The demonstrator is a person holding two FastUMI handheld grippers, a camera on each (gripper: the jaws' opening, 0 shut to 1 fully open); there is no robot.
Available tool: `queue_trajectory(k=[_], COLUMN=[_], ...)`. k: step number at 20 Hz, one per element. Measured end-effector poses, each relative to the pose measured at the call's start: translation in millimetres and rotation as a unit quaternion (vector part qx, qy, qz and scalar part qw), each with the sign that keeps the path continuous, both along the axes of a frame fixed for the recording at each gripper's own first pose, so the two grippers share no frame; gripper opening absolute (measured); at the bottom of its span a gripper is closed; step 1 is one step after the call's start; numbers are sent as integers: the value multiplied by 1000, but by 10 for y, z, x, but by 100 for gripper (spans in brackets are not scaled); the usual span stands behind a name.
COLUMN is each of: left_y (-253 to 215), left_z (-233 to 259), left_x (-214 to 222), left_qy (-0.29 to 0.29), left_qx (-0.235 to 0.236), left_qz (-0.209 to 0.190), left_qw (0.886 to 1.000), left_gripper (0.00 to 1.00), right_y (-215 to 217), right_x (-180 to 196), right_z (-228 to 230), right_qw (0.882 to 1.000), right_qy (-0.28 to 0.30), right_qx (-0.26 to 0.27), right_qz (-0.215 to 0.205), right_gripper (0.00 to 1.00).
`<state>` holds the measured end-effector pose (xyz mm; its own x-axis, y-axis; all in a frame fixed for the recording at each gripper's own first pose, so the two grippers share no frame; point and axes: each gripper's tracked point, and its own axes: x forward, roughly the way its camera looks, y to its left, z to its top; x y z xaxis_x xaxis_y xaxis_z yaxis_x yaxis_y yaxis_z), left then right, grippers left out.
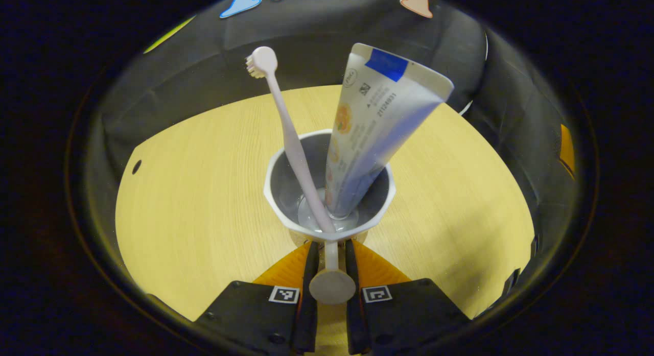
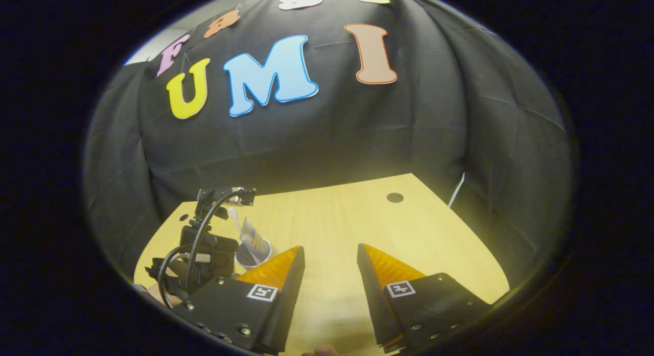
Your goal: Put the toothbrush and toothpaste on the desktop into the cup, then pick up the cup and place it on the coaster on the desktop.
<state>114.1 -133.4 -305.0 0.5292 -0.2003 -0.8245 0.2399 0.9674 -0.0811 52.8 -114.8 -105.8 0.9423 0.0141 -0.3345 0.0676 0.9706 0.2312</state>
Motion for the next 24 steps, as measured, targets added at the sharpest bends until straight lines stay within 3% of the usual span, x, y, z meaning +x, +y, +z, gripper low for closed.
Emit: queue_trajectory(k=[1, 3, 7, 9, 11, 13, 18, 19, 23, 24], left_y=[8, -20, -80, -108, -118, -78, 138, 181, 458, 489], left_z=[8, 40, 153, 265, 425, 666, 1358, 1493, 2073, 2221], left_x=[-17, -5, -65, -108, -142, -164, -270, -303, -430, -491], left_qy=[2, -6, -19, -33, -56, -91, -197, -218, -300, -317], left_qx=[0, -11, -28, -43, -56, -70, -82, -84, -67, -69], left_qz=[-3, 2, 7, 11, 18, 34, 57, 58, 69, 68], left_qw=[1000, 1000, 999, 998, 997, 993, 975, 971, 949, 943], left_gripper=[37, 41, 42, 70, 88, 88, 98, 92, 95, 92], right_y=[16, 28, 52, 62, 83, 112, 175, 205, 404, 456], right_x=[2, 7, -2, -7, -13, -36, -94, -113, -204, -241], right_z=[-1, 12, 37, 89, 148, 208, 370, 402, 600, 653], right_qw=[1000, 1000, 1000, 999, 998, 998, 995, 994, 991, 990], right_qy=[-1, -3, -6, -14, -22, -28, -52, -56, -84, -89], right_qx=[-1, -3, -21, -33, -41, -50, -81, -88, -104, -105], right_qz=[3, 8, 23, 28, 34, 39, 32, 29, 31, 31], right_gripper=[62, 62, 62, 62, 62, 62, 62, 62, 62, 62])
